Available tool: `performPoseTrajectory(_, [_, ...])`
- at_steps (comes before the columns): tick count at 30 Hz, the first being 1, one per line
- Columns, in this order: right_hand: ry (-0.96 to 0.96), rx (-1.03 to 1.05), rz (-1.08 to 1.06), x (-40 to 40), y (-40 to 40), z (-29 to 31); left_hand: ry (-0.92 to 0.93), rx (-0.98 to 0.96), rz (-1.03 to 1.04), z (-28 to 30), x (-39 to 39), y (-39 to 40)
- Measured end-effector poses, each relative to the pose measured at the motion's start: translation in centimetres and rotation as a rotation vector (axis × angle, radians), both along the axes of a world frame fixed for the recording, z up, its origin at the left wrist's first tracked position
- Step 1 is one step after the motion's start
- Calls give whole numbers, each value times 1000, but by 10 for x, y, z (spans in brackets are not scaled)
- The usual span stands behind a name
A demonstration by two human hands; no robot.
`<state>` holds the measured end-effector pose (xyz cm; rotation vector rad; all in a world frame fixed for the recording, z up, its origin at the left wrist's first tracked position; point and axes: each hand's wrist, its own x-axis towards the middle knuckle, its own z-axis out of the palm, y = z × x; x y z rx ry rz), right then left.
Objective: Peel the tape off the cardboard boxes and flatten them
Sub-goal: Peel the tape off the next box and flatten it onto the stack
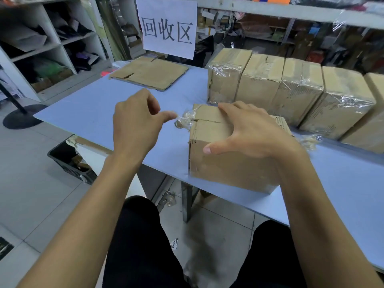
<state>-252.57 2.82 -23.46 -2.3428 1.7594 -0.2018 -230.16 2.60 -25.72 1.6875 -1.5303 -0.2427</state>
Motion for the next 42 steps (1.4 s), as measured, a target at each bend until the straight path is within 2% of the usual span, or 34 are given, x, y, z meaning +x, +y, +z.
performPoseTrajectory(3, [8,8,3,1,-1,0,9,81,-51,2,-8,-4])
performPoseTrajectory(14, [18,-3,-17,3,0,0,400,340,-440,6,-2,11])
performPoseTrajectory(16, [22,-16,-14,3,1,0,504,333,-450,6,4,8])
performPoseTrajectory(19, [25,-26,-3,3,4,0,754,313,-381,4,8,-5])
performPoseTrajectory(21, [26,-28,5,2,4,-1,810,302,-309,-2,1,-13])
performPoseTrajectory(26, [15,-28,4,2,2,-2,704,181,-171,-16,-24,-20])
performPoseTrajectory(29, [9,-23,2,2,1,-1,443,0,-84,-20,-35,-12])
performPoseTrajectory(32, [9,-25,-2,2,1,-1,272,-36,-115,-24,-39,2])
performPoseTrajectory(38, [16,-31,-1,2,3,-2,512,87,-268,-24,-28,4])
performPoseTrajectory(42, [22,-29,4,1,2,-2,363,92,-311,-11,-21,-12])
